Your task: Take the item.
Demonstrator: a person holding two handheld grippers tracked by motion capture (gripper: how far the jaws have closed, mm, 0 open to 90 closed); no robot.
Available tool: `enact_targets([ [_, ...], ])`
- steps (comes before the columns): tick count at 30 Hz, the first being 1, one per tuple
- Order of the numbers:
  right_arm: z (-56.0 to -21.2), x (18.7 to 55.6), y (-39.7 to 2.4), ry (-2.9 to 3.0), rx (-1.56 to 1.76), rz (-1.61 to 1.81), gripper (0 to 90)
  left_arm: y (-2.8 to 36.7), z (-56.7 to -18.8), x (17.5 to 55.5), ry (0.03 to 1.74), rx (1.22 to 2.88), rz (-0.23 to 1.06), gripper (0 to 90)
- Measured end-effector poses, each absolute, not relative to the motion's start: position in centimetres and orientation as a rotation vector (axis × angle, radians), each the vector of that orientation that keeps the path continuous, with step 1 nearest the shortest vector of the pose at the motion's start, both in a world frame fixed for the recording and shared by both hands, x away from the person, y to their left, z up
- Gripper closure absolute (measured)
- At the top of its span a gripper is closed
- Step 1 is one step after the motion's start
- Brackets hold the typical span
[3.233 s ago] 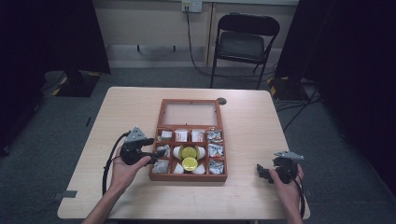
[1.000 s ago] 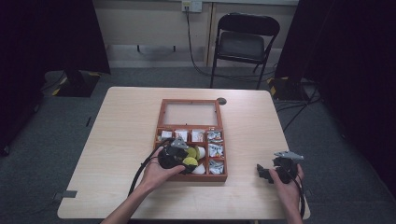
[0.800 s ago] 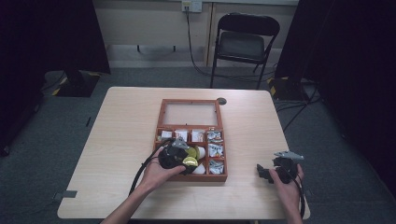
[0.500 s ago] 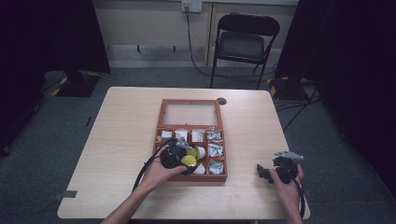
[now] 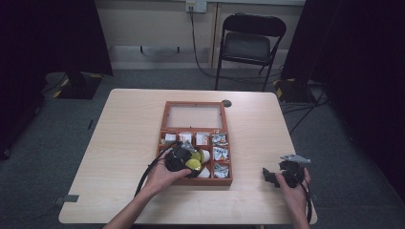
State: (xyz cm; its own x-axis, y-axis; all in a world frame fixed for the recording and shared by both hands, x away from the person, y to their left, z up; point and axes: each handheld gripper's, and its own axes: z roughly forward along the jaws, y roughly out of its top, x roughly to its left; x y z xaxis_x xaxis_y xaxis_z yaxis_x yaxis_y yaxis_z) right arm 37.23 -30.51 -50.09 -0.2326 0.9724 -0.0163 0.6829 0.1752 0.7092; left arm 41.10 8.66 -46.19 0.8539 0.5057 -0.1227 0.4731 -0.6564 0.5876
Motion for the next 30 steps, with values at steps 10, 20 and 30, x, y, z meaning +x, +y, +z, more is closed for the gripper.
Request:
enact_targets([
  [10,-50.09,37.23,-30.52,1.984,1.556,0.811,0.0,8.80,-46.15,41.12,0.704,2.382,0.067,38.1],
  [20,-50.09,37.23,-30.52,1.985,1.555,0.811,0.0,8.80,-46.07,41.00,0.693,2.373,0.070,38.1],
  [30,-50.09,37.23,-30.52,1.985,1.554,0.812,0.0,9.15,-45.65,41.01,0.699,2.319,0.088,38.2],
])
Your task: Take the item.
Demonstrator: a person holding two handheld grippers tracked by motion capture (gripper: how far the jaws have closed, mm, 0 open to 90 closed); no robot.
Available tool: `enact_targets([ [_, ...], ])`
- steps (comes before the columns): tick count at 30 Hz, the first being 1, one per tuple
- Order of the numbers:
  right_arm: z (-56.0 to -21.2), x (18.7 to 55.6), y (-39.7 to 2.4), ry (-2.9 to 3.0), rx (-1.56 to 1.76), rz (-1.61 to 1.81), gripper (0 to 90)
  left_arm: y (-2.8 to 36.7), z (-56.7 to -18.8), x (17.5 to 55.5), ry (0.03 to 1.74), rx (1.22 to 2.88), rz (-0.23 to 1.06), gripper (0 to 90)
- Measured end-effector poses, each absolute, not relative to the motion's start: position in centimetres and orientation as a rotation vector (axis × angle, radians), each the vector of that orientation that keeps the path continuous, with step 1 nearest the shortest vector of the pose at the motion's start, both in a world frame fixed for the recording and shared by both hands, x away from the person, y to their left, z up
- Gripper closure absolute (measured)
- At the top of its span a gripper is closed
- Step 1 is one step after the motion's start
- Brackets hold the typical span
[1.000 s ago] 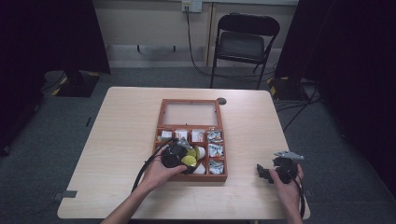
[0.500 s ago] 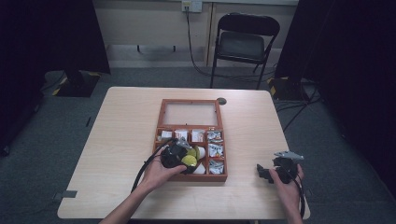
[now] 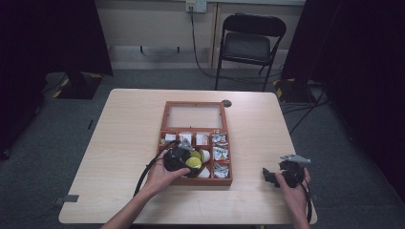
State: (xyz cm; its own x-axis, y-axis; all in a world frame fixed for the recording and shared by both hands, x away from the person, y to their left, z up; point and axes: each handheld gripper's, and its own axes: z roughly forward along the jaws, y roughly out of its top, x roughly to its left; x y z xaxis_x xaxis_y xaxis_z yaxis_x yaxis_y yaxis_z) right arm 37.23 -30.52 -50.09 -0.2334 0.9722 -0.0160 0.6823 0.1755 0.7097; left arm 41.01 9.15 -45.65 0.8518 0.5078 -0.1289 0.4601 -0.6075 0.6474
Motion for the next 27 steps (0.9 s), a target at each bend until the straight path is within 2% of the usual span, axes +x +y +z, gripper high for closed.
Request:
enact_targets([
  [27,-50.1,37.2,-30.5,1.985,1.555,0.810,0.0,10.2,-43.4,40.1,0.681,2.165,0.134,38.2],
])
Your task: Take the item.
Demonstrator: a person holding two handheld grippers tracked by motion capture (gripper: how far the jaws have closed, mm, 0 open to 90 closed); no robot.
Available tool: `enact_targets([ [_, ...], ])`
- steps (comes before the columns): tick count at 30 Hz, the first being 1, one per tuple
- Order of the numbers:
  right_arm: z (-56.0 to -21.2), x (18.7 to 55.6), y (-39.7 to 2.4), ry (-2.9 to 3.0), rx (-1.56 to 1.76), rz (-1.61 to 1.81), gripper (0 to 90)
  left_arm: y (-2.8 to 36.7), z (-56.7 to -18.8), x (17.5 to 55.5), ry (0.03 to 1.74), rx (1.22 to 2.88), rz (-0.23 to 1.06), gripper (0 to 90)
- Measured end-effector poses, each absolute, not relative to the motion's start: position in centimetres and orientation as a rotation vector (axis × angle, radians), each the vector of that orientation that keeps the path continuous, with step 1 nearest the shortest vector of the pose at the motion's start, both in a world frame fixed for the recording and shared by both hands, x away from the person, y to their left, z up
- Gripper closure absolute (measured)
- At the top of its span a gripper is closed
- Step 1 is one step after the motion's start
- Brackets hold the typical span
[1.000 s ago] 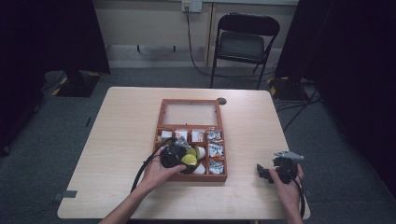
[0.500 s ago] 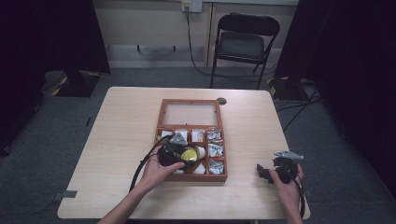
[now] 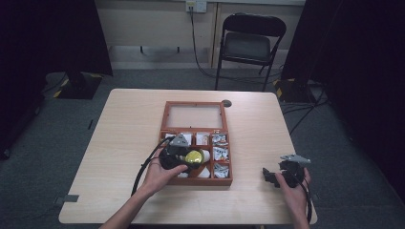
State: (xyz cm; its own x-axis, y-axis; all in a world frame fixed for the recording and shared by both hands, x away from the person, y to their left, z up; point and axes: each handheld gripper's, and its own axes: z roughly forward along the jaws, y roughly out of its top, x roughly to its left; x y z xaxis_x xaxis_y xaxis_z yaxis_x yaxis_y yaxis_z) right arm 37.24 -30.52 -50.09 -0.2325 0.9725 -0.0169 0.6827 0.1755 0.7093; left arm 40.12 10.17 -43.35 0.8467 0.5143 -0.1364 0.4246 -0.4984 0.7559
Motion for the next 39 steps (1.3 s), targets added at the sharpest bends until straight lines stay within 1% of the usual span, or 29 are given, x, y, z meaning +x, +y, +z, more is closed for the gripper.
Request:
enact_targets([
  [11,-50.1,37.2,-30.5,1.985,1.556,0.810,0.0,10.7,-42.6,40.1,0.684,2.134,0.128,38.2],
  [29,-50.1,37.2,-30.5,1.985,1.555,0.811,0.0,12.0,-40.4,39.7,0.651,2.099,0.164,38.2],
  [39,-50.1,37.2,-30.5,1.985,1.555,0.811,0.0,13.3,-39.7,40.0,0.670,2.069,0.181,38.2],
])
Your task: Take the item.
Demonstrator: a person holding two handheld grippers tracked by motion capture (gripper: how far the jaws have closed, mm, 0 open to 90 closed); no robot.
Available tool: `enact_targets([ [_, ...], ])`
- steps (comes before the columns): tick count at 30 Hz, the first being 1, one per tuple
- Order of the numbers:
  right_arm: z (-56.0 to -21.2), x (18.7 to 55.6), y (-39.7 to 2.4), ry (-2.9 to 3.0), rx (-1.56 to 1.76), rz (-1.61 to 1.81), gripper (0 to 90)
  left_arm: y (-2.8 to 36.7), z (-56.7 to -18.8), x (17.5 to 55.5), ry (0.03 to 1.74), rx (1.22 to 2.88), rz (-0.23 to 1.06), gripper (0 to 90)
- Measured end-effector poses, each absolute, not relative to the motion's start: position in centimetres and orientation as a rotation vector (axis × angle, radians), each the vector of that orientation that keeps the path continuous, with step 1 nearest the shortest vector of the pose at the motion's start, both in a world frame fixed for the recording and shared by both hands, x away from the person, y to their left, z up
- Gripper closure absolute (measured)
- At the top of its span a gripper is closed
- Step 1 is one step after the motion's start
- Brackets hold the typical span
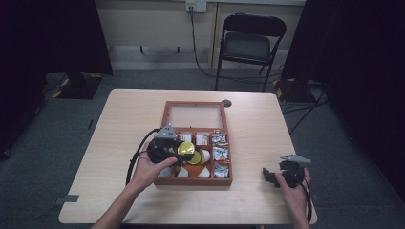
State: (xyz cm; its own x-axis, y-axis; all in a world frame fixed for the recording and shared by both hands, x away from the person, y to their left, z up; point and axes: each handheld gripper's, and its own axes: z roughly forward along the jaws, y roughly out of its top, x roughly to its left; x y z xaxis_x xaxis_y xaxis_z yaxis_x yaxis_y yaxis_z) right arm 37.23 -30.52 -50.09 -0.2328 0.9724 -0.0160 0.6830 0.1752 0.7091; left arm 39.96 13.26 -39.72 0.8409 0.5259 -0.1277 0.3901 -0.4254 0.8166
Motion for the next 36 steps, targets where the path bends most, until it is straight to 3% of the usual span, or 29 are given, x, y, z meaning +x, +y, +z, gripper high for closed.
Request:
enact_targets([
  [36,-50.1,37.2,-30.5,1.986,1.555,0.812,0.0,17.1,-38.1,40.8,0.740,1.986,0.250,38.3],
])
